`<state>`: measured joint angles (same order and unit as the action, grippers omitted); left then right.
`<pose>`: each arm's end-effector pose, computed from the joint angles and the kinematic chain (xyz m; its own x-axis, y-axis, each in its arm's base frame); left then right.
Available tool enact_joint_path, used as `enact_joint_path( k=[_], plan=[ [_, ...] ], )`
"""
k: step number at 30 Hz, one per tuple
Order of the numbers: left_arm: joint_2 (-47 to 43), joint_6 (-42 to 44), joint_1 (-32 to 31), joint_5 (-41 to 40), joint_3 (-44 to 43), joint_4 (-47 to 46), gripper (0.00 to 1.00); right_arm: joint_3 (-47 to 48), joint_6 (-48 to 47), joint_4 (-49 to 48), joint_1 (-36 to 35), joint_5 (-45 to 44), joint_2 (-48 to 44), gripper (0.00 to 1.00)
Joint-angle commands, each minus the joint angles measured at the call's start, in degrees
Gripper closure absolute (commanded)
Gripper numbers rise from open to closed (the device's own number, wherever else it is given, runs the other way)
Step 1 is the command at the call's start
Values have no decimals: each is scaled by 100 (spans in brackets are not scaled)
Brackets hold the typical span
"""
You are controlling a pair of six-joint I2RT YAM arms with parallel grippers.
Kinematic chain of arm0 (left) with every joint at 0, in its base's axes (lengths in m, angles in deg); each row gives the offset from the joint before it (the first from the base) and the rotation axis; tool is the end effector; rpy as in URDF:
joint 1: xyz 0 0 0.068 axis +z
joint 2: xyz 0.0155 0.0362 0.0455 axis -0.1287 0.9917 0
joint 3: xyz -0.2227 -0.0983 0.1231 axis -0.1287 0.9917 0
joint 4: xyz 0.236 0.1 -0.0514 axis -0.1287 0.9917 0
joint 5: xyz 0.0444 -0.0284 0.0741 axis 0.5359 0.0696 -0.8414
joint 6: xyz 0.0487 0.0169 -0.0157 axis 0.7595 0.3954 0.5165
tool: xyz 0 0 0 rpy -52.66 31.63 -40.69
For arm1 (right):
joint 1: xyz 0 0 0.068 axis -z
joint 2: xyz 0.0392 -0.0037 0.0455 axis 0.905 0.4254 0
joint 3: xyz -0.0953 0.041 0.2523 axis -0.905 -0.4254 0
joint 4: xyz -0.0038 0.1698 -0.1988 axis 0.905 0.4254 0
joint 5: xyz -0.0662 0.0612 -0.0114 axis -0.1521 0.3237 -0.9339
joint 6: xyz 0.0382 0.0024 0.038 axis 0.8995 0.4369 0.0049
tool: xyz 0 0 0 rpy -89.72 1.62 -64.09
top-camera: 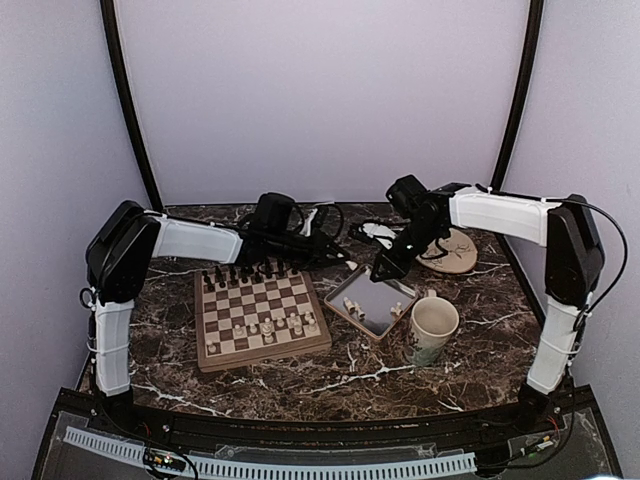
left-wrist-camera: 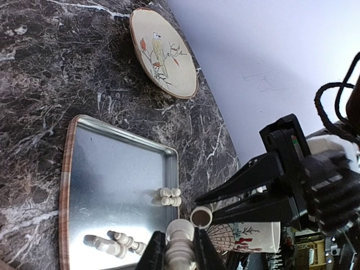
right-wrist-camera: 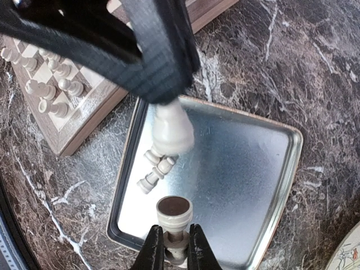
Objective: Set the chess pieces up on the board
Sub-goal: Pass from the right arm to the left, then place the queen at d1.
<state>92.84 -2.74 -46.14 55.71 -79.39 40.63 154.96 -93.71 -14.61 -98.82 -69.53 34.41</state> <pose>0.3586 -0.3162 0.1961 -0.8612 -0.0085 -0.5082 0.4763 0.3355 -0.8128 0.3189 0.2296 0.2348 -0.4449 -0.7447 -0.4975 -0.8858 0.4476 0.1223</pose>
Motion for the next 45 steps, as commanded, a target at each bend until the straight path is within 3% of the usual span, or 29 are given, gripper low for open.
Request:
enact_joint_path(
  k=[1,12,21,34,45],
  plan=[
    [-1018,1155,6,-462,-26,1136,93,-323,27,-275,194,126,-278,97],
    [-3167,3061,-140,-1968,1130,3390,93,-957,100,-868,289,810,-500,97],
    [-4571,3544,-208,-2882,2051,4376,93,-1382,-23,-1255,289,928,-526,96],
    [-5255,3440,-283,-3685,2428,5671,93,-1217,-75,-1190,289,770,-596,97],
    [-5094,3353,-284,-3449,2790,5480,93,-1108,-115,-1085,289,588,-459,96]
  ],
)
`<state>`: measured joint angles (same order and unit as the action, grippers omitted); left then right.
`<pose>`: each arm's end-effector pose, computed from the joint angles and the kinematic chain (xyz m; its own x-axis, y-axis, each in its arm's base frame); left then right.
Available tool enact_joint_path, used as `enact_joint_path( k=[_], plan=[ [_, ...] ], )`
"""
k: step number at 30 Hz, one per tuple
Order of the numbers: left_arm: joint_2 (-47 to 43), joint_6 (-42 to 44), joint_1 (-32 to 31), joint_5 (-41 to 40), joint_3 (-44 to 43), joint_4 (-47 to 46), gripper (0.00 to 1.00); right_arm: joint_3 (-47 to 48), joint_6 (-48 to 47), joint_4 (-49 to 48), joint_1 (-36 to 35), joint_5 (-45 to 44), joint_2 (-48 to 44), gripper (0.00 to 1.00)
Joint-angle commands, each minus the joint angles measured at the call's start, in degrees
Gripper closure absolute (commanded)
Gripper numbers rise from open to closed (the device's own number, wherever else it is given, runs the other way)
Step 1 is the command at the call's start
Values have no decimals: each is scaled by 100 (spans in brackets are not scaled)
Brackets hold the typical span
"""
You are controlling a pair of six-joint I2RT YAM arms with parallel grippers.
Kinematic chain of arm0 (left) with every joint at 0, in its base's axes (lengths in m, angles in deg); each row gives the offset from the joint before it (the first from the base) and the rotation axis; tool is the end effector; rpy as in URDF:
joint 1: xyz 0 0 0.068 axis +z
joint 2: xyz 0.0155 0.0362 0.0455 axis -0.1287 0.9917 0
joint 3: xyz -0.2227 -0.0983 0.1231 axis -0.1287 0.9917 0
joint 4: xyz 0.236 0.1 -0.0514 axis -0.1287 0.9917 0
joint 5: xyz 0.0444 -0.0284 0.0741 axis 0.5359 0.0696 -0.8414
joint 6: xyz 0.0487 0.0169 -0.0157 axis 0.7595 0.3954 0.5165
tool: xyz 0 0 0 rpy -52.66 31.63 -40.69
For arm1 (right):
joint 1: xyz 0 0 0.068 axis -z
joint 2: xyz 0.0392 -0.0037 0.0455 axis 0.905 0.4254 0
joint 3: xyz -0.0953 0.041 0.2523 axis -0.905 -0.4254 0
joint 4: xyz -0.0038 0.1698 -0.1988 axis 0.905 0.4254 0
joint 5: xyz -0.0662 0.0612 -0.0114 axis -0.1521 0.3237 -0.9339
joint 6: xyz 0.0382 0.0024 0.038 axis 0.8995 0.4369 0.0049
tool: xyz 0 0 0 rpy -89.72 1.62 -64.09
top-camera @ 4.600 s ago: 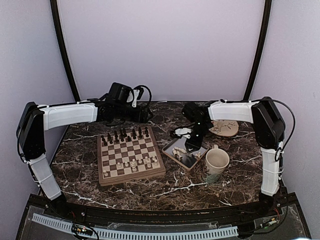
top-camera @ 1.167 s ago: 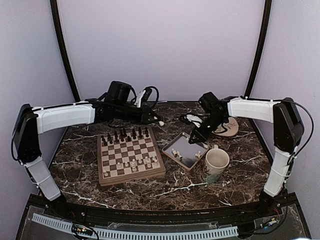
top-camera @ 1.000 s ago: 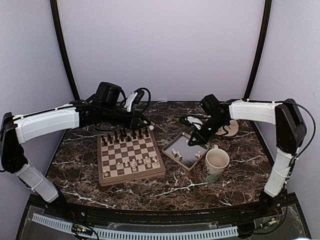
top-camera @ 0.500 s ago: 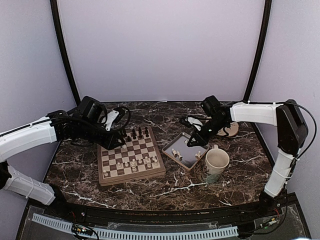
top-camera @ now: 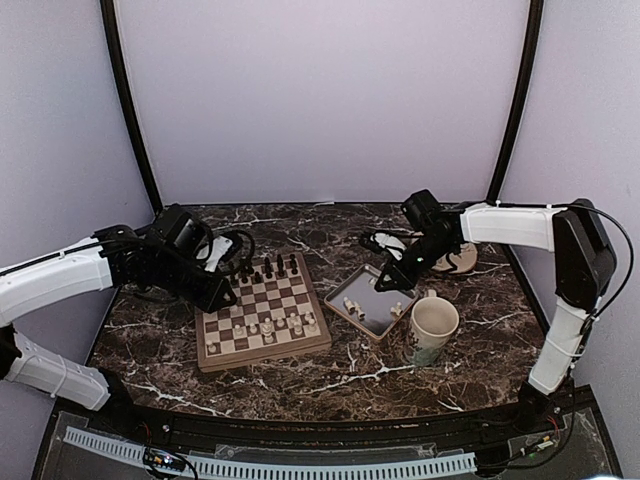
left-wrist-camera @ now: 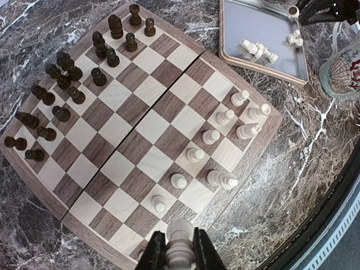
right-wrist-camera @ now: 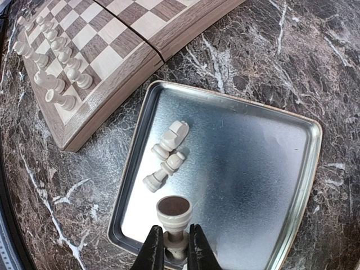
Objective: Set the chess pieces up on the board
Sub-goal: Place the queen at d1.
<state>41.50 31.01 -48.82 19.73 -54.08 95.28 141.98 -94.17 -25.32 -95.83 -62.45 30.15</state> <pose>0.1859 -0.1662 0.2802 -0.6893 0.3651 -0.6258 0.5666 0.8099 -0.1516 0.3076 0.2036 0.2056 -0.4539 -0.6883 -0.5659 -0.8848 0.4235 0.1945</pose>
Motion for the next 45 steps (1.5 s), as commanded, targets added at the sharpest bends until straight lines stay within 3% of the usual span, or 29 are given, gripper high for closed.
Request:
enact_joint_path(
  k=[1,15,25,36,45],
  plan=[
    [66,0,-15,140,333,-27,93,194,-83,6,-5,-126,-6,96],
    [58,-93,-155,233,967,-855,92,64,-62,-16,-11,157,-211,96],
    [79,460,-515,580,1070,-1138,92,97,-66,7,-11,88,-295,96],
    [646,604,-761,-80,1094,-1317,92,96,-115,64,-11,140,-148,96],
    [877,712,-761,-52,1189,-1685,91,73,-151,65,-9,123,-161,96]
  ],
)
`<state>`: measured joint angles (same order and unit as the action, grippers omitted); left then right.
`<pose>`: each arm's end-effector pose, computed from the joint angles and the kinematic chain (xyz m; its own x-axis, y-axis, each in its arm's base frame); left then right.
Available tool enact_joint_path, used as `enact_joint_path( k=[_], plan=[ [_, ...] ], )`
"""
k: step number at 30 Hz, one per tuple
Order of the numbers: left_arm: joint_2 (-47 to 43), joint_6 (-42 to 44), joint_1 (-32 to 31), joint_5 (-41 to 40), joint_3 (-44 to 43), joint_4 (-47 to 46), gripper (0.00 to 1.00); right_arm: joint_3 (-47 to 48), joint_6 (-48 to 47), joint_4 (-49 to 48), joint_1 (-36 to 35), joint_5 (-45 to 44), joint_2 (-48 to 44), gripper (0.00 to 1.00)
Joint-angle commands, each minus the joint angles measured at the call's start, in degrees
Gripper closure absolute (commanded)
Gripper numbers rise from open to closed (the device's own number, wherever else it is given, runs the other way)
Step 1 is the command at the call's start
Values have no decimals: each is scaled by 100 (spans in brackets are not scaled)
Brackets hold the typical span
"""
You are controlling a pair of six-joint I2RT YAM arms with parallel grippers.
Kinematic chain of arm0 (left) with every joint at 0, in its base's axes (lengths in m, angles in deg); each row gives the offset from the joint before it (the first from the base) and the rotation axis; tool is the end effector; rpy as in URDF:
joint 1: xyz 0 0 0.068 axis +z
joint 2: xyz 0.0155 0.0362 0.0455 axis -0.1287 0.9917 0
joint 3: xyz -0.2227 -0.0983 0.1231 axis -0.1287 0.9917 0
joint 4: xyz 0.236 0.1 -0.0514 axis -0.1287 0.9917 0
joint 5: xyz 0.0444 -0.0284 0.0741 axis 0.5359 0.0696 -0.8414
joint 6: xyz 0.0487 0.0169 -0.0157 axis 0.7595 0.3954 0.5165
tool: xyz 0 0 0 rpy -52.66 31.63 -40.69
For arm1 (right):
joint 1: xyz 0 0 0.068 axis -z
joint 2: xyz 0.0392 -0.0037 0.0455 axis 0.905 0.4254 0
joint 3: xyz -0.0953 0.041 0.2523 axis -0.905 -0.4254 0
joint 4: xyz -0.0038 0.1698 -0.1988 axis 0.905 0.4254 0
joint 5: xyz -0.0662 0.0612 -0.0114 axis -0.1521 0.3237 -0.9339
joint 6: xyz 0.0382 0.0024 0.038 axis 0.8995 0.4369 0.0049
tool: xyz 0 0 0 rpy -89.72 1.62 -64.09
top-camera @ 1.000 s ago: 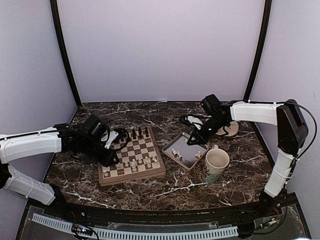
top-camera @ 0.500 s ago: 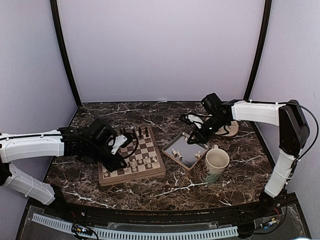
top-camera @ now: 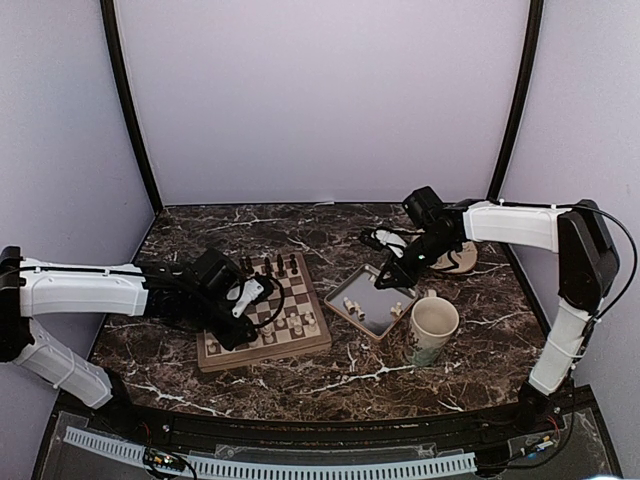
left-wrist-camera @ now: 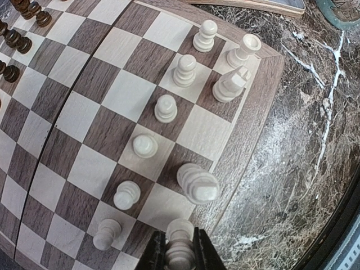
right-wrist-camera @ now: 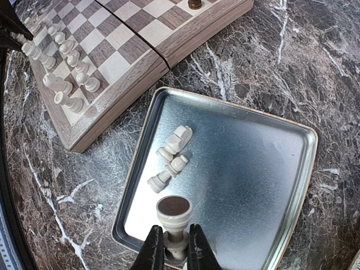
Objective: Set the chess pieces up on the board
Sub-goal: Place the queen at d1.
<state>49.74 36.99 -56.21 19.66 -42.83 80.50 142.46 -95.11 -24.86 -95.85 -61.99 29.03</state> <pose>0.1736 -0.2007 0.2011 -0.5965 0.5618 -0.5732 0.7238 0.6852 -0.0817 0.3062 0.2033 0.2146 -0.4288 -0.6874 -0.5862 -0.8962 0.4056 0.1800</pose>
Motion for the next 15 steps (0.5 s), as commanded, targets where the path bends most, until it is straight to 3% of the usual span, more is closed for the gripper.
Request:
enact_joint_path(
  k=[1,15],
  plan=[
    [65,112,-23,-29,63,-220,91,27,-62,24,-8,79,-44,96],
    [392,207,-23,-103,-31,-181,87,13,-100,50,-7,99,-6,96]
  ],
)
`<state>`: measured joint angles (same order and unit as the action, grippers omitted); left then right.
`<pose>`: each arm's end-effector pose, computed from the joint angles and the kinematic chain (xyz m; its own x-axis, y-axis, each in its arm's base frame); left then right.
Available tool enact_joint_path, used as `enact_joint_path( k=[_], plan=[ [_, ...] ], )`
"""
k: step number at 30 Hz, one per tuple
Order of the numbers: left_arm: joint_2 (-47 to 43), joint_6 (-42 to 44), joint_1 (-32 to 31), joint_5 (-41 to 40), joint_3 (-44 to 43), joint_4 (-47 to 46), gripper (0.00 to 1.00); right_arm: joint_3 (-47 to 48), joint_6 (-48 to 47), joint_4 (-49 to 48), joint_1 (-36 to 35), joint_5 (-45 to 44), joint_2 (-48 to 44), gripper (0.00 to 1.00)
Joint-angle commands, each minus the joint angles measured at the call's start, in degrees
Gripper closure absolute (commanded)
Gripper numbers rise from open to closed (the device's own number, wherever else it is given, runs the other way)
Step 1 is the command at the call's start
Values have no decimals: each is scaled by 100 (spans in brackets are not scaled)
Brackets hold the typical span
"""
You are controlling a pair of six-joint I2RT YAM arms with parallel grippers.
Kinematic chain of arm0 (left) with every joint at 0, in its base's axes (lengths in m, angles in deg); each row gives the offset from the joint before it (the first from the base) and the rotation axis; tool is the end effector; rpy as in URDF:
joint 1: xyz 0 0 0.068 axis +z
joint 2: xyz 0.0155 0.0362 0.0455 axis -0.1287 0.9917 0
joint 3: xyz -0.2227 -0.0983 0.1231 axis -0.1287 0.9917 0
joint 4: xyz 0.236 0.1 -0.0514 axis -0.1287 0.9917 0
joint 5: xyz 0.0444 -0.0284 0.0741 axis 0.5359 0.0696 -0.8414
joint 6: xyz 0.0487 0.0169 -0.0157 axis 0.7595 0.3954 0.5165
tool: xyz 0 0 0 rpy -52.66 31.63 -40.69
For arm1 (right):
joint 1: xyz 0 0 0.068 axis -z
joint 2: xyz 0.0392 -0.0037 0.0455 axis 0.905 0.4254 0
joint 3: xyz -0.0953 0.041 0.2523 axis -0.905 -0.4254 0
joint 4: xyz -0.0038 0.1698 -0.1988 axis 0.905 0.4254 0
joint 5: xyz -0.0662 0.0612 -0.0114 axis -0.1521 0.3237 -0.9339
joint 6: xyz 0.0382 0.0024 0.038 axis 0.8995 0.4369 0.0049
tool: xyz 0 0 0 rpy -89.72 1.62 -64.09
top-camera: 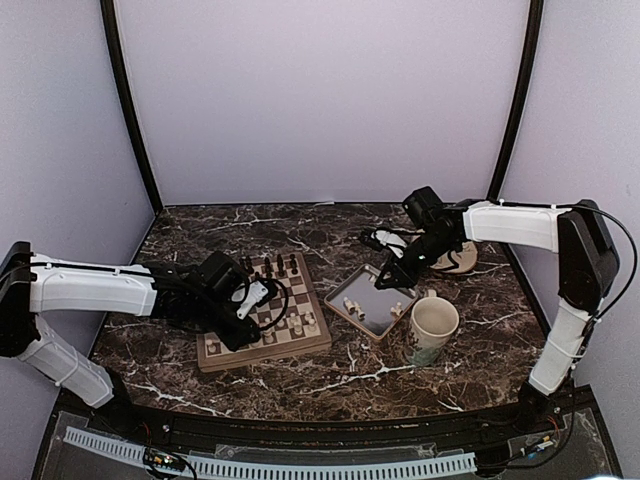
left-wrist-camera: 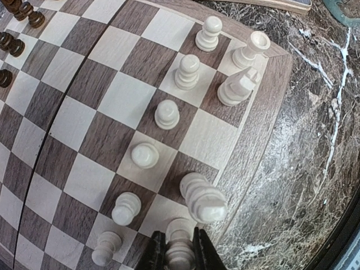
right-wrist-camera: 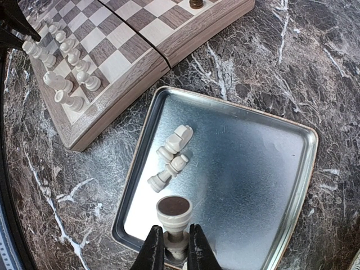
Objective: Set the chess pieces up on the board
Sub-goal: Place the queen at d1.
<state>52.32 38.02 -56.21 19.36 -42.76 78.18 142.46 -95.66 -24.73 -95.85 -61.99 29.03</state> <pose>0.1784 -0.2060 0.1921 -0.5855 0.5763 -0.5702 0.7323 0.6777 -0.0670 0.3061 0.2032 0.2145 -0.4214 -0.6919 -0.5862 -0.8999 0.3992 0.1756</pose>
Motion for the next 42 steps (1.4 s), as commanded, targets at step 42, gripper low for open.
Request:
enact_joint_path(
  k=[42],
  plan=[
    [-284,-39,-23,-135,36,11,71,48,-77,115,-25,158,117,95]
  ],
)
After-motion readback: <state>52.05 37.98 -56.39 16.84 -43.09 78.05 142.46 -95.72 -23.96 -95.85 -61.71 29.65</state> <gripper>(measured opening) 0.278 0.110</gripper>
